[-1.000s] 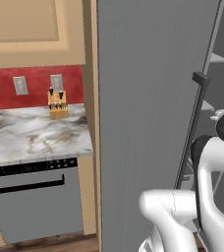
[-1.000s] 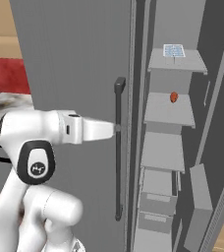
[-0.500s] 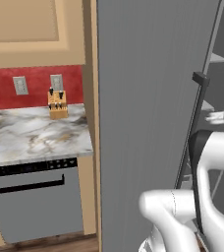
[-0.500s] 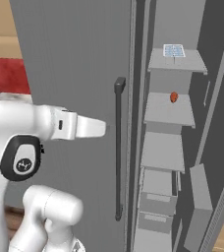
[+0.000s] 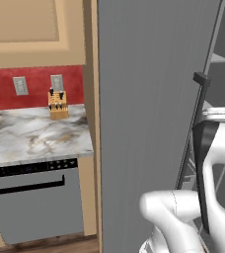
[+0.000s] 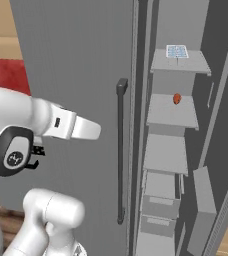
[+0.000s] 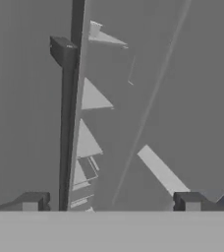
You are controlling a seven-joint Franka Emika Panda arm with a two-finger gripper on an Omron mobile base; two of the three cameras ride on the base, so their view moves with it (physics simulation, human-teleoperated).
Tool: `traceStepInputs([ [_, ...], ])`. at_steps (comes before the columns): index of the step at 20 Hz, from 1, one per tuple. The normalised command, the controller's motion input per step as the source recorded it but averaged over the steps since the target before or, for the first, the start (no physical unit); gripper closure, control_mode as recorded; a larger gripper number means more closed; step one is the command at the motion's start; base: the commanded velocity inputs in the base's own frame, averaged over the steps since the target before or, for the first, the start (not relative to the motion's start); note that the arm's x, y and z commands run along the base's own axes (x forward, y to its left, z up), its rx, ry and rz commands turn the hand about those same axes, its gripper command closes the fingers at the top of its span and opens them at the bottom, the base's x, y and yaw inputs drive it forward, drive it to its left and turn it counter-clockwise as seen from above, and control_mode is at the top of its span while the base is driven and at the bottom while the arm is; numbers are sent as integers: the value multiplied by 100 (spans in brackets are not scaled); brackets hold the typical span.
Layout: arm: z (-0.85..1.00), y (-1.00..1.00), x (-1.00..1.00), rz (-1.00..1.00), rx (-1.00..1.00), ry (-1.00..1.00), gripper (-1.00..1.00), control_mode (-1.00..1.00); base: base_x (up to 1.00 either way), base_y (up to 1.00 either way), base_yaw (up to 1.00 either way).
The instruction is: Open the freezer door, pick up the ice cube tray from the freezer, and place it on the dining counter.
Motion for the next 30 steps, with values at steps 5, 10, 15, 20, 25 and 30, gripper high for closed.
traceStepInputs([
  [5,0,30,0,7,18,1,-100,-100,0,0,0],
  [10,0,35,-4,12,13,6,-100,-100,0,0,0],
  [15,0,26,-10,14,13,7,-100,-100,0,0,0],
  [20,0,17,-12,15,11,7,-100,-100,0,0,0],
  [25,-2,17,-8,11,6,4,-100,-100,0,0,0],
  [30,-19,25,0,7,1,0,-100,-100,0,0,0],
])
